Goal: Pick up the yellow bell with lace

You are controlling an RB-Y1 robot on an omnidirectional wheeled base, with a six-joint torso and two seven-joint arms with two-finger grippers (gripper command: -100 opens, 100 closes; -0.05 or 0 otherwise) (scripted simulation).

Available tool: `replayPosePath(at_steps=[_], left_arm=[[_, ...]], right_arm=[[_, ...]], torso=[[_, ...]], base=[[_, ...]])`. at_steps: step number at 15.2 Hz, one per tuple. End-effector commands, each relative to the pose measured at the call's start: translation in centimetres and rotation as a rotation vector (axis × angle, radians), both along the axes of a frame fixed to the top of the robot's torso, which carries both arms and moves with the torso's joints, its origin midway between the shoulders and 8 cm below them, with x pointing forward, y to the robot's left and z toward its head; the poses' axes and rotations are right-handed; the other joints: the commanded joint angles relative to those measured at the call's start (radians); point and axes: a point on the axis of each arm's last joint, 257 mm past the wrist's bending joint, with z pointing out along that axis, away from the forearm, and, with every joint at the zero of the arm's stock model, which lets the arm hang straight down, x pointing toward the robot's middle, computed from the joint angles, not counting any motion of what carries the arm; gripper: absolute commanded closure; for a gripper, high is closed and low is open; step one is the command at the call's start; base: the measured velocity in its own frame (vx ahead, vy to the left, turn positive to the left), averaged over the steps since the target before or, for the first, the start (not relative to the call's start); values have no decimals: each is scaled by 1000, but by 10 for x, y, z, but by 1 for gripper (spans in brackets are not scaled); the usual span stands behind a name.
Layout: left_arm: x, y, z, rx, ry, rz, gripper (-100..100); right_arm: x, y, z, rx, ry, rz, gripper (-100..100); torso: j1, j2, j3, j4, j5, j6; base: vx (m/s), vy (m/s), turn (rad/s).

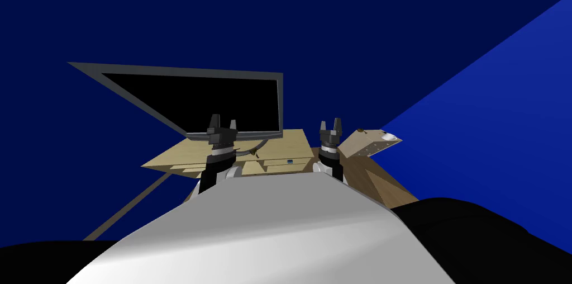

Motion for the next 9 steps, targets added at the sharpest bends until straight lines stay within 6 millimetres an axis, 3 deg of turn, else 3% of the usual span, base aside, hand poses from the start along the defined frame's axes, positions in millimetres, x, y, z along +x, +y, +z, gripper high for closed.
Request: replayPosePath(at_steps=[1, 7, 9], left_arm=[[4, -5, -4, 34, 17, -17, -100], [22, -14, -30, 132, 95, -50, -100], [35, -15, -49, 176, 149, -55, -100]], right_arm=[[0, 0, 0, 0, 0, 0, 0], [0, 0, 0, 0, 0, 0, 0], [0, 0, 0, 0, 0, 0, 0]], torso=[[0, 0, 0, 0, 0, 0], [2, 1, 0, 0, 0, 0], [2, 1, 1, 0, 0, 0]], base=[[0, 0, 0], [-11, 11, -13], [-18, 18, -17]])
